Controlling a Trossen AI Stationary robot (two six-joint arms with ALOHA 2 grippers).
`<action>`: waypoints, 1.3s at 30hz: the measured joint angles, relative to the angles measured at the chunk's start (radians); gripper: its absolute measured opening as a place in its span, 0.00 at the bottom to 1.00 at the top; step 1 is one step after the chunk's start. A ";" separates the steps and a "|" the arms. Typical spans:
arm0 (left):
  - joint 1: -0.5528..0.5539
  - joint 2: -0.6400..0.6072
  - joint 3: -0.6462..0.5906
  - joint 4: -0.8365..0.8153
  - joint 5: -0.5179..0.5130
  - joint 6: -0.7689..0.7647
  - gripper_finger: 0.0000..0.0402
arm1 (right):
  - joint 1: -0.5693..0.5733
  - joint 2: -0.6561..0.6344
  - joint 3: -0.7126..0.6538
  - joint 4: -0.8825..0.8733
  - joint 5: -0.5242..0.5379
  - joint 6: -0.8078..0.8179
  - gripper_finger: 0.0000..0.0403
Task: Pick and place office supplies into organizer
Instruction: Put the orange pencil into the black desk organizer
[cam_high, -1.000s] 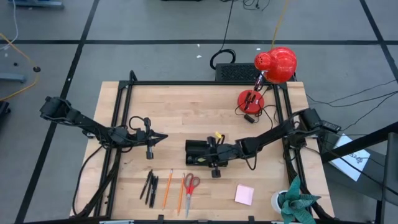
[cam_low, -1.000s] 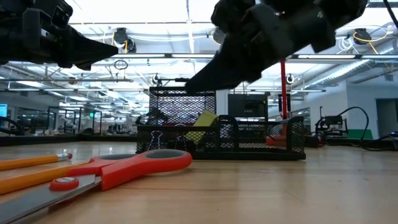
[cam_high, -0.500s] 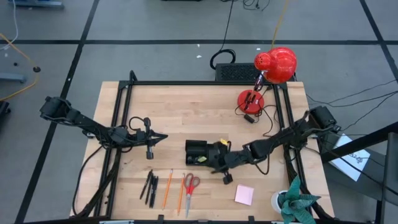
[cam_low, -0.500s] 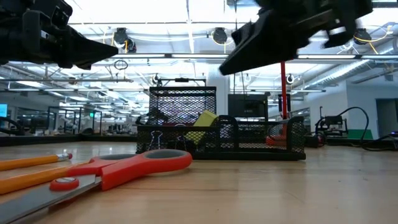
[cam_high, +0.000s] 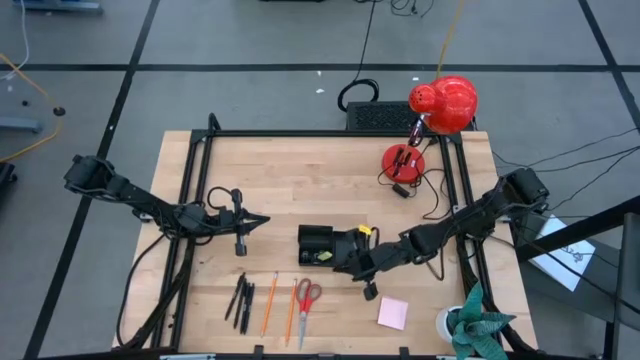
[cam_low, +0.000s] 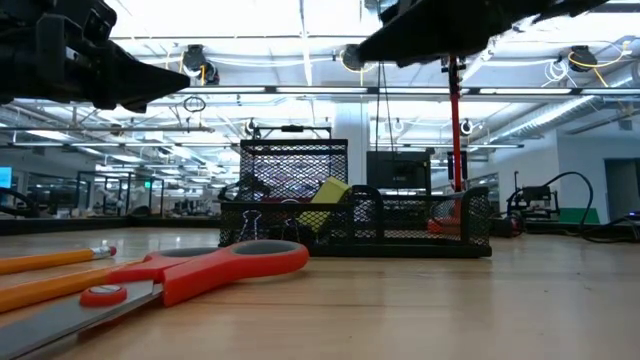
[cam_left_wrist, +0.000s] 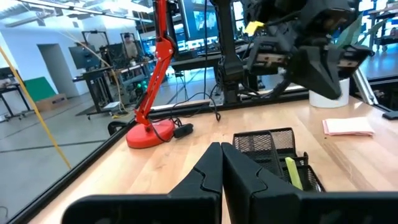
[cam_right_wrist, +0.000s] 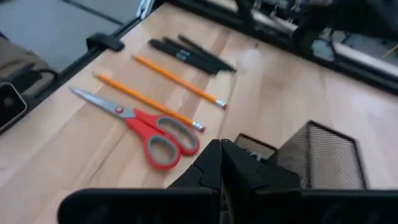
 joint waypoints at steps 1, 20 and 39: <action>0.000 0.000 0.000 0.000 0.000 -0.007 0.01 | 0.000 -0.019 -0.015 0.022 0.000 0.000 0.00; -0.081 0.043 0.202 -0.540 -0.051 -0.249 0.01 | -0.134 -0.578 -0.474 0.277 0.101 0.019 0.00; -0.309 0.371 0.502 -0.651 -0.293 -0.499 0.01 | -0.390 -0.734 -0.631 0.347 -0.237 0.061 0.01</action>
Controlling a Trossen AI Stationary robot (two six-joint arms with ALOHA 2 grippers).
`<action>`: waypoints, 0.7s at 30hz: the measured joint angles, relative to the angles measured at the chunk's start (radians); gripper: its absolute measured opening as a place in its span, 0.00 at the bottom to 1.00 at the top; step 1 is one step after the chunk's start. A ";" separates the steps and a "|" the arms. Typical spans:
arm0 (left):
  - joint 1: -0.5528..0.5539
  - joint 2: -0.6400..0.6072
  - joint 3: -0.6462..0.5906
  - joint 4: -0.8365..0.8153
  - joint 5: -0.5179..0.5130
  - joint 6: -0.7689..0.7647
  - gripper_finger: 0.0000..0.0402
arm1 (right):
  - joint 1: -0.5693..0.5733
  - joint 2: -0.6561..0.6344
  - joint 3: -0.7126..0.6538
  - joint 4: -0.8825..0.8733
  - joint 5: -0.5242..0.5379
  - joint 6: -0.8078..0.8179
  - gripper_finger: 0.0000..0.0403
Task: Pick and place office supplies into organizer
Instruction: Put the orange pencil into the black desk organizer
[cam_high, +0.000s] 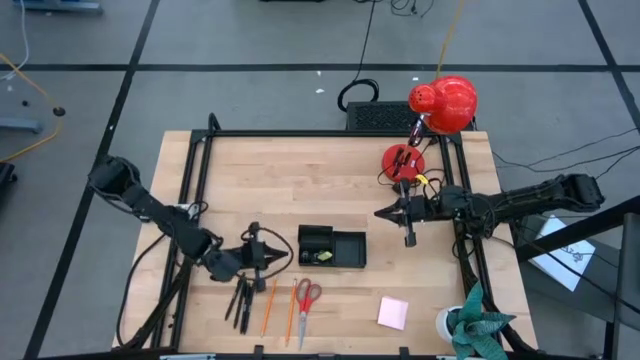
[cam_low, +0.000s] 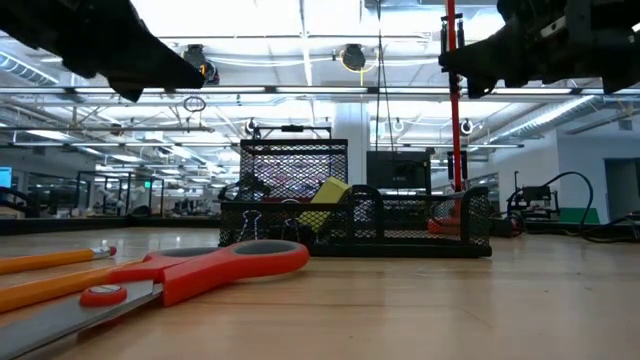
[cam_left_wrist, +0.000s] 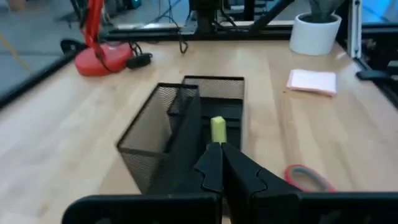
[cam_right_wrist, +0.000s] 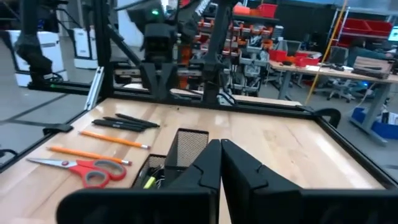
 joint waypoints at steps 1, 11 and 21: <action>-0.010 0.010 0.021 -0.042 -0.003 -0.041 0.01 | -0.004 0.000 0.000 0.001 0.000 0.004 0.01; -0.151 0.211 0.412 -0.748 0.061 -0.653 0.01 | -0.017 0.000 0.000 0.042 0.000 0.006 0.01; -0.141 0.442 0.726 -1.137 0.405 -1.101 0.01 | -0.018 -0.014 0.000 0.170 0.000 -0.132 0.01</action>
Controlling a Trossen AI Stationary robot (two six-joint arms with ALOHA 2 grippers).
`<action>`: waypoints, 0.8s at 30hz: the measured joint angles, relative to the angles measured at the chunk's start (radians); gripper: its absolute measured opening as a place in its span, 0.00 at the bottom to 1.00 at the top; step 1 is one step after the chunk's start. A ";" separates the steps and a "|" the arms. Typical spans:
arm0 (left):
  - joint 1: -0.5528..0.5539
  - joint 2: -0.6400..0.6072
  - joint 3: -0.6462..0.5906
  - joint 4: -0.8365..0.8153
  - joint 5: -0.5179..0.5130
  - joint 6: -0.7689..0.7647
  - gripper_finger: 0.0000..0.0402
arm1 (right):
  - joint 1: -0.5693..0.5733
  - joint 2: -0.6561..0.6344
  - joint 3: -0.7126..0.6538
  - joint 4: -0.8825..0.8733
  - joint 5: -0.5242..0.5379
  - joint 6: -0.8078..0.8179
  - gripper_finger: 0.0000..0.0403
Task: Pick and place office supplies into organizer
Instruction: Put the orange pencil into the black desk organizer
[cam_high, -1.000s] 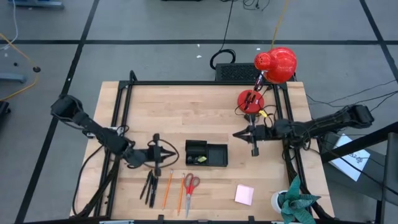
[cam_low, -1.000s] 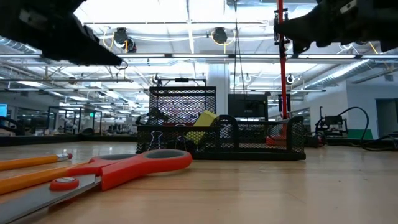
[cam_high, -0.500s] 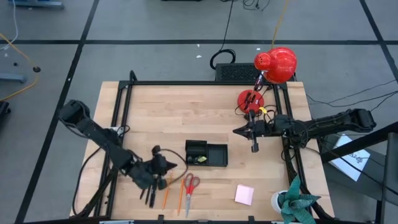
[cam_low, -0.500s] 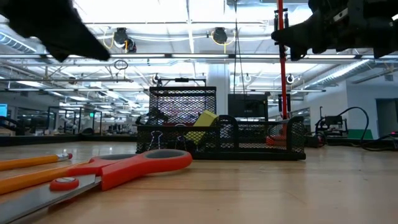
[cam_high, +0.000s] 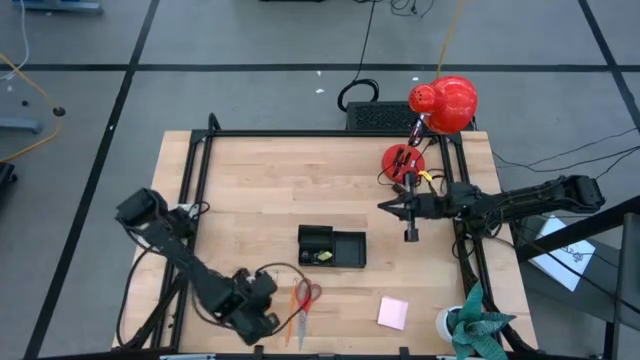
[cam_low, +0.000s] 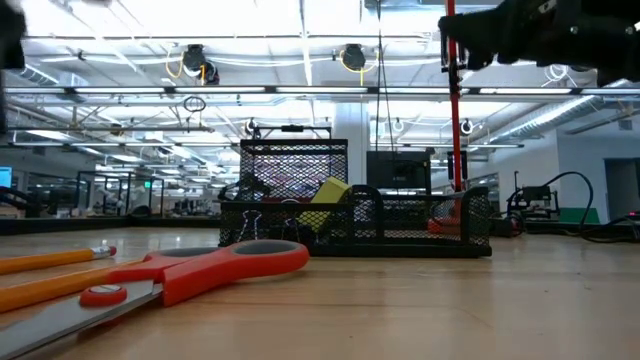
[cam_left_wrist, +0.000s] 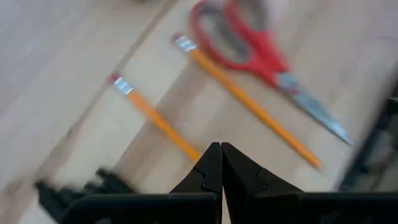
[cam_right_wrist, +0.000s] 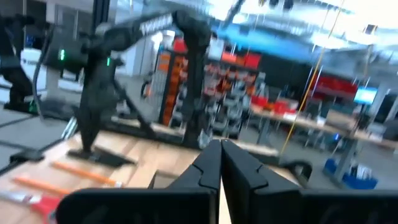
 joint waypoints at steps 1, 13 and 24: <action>0.014 0.014 0.008 -0.028 0.011 -0.053 0.01 | -0.002 -0.006 0.000 0.016 0.000 -0.008 0.01; 0.155 0.036 0.001 -0.036 0.090 -0.292 0.09 | -0.045 -0.079 0.000 -0.023 0.000 -0.015 0.01; 0.204 0.054 -0.011 -0.078 0.166 -0.238 0.42 | -0.063 -0.080 0.000 -0.026 0.000 -0.008 0.01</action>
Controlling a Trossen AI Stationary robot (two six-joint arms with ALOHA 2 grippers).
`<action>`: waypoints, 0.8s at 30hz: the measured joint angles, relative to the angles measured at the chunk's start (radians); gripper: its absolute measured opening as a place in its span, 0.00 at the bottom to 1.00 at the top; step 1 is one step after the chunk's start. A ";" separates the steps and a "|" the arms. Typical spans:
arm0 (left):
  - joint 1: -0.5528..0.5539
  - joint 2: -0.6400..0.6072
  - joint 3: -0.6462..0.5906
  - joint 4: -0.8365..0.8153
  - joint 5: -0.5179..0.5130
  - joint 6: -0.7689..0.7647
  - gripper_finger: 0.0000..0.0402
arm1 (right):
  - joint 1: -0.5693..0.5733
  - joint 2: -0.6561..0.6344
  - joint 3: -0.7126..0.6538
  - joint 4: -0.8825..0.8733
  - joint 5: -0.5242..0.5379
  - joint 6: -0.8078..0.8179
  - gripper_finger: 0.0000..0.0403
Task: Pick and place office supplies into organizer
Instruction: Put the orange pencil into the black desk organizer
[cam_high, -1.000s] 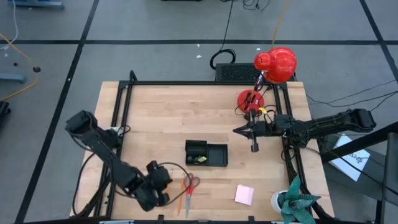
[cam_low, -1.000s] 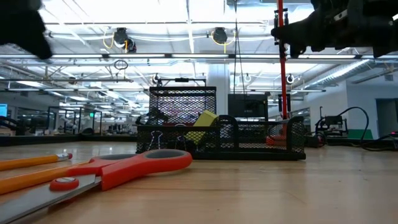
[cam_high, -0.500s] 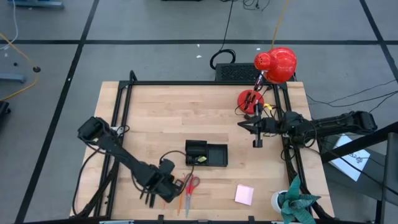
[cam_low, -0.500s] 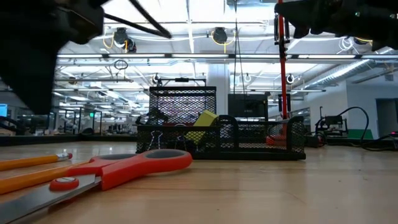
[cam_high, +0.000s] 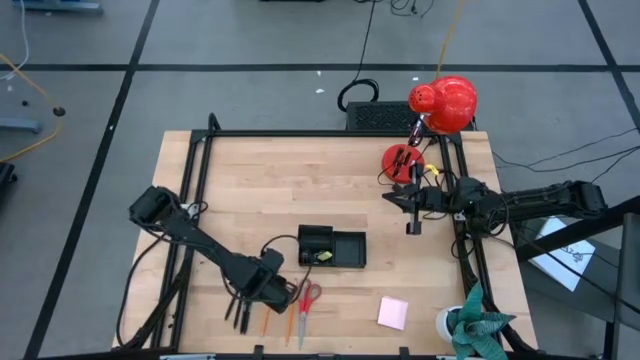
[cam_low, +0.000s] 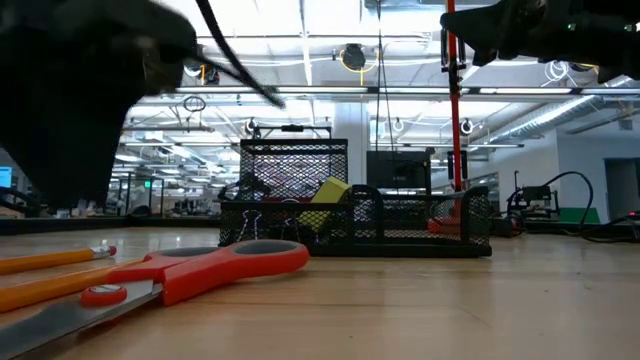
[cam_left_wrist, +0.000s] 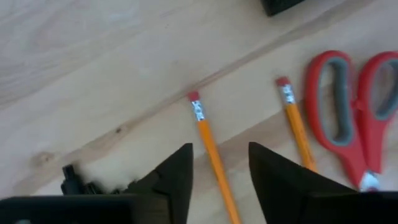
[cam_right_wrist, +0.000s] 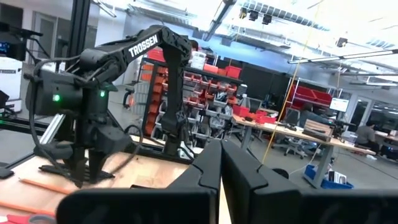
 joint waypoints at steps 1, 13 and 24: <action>0.006 0.006 0.000 0.000 0.008 0.009 0.43 | 0.000 0.000 0.000 0.000 0.000 0.001 0.01; 0.045 0.088 0.000 0.025 0.174 0.054 0.47 | 0.000 0.000 0.000 -0.020 0.000 0.027 0.01; 0.047 0.163 0.006 0.058 0.247 0.088 0.47 | 0.000 0.000 0.000 -0.025 0.000 0.052 0.01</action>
